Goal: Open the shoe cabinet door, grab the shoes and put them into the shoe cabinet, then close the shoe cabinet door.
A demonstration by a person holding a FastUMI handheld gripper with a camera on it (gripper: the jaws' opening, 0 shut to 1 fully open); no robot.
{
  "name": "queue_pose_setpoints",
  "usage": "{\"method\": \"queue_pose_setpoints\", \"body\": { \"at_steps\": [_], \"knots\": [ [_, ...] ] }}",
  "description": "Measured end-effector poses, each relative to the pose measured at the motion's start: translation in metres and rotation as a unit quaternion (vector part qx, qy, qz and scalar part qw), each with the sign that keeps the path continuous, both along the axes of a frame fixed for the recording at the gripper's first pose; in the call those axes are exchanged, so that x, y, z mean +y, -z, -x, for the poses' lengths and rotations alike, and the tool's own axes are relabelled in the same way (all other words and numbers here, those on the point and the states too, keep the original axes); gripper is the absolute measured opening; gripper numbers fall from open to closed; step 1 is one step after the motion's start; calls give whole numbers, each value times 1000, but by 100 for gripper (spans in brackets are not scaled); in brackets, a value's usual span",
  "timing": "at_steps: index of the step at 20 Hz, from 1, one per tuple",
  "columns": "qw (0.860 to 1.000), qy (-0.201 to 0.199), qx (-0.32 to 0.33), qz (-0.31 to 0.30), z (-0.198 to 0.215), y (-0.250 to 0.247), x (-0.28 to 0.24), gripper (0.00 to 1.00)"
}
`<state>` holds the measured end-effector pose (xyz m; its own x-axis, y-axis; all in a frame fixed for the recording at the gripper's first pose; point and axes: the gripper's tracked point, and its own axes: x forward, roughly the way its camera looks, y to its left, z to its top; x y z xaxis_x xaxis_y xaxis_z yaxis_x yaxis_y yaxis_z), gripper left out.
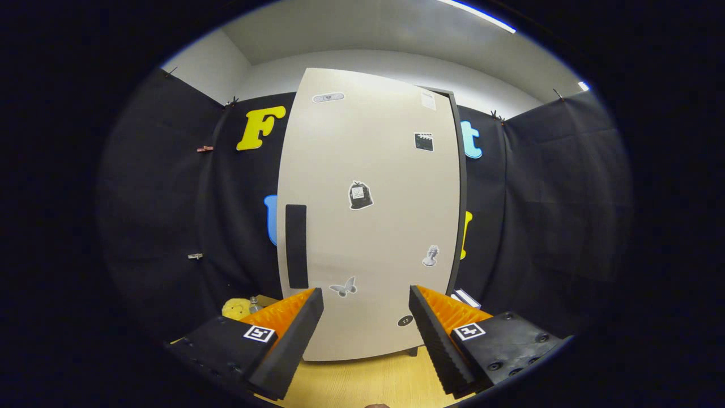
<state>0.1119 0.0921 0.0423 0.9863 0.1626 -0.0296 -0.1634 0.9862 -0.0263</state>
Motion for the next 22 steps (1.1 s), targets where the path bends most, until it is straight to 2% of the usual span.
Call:
{"method": "queue_pose_setpoints", "body": {
  "at_steps": [7,22],
  "knots": [
    [999,-32,11,-20,-2,6,-7,98],
    [999,0,10,-37,-16,9,-45,98]
  ]
}}
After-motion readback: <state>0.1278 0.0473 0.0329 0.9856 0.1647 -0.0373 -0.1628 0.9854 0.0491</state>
